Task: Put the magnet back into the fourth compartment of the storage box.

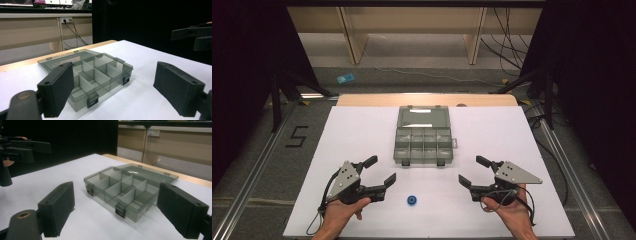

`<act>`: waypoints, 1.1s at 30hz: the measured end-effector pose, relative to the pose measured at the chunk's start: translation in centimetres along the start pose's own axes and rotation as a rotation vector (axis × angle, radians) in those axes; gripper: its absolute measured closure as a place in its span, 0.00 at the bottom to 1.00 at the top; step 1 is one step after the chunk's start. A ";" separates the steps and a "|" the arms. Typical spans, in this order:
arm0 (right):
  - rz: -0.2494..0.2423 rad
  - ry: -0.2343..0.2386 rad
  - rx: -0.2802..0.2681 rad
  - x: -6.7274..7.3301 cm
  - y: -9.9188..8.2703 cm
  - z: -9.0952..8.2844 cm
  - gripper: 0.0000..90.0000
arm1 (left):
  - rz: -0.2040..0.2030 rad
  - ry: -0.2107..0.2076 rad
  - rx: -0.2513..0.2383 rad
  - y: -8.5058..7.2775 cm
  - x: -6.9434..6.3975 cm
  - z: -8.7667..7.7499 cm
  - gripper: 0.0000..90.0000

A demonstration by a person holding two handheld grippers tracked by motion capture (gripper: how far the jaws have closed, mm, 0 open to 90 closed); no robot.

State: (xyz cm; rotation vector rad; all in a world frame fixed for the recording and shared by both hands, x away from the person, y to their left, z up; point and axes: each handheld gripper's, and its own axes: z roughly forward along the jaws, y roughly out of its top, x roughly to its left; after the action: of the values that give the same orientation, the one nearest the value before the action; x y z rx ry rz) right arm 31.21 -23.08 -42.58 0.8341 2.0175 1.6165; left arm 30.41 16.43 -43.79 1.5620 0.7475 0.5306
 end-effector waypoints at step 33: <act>-0.103 0.073 0.109 1.6 1.2 1.6 0.18 | -0.002 0.005 0.003 0.0 0.0 0.0 0.18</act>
State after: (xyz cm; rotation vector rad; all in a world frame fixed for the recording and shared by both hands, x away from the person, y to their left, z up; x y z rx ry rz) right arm 31.36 -20.70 -41.73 0.7052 2.1787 1.5118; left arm 30.44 16.44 -43.84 1.5628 0.7544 0.5324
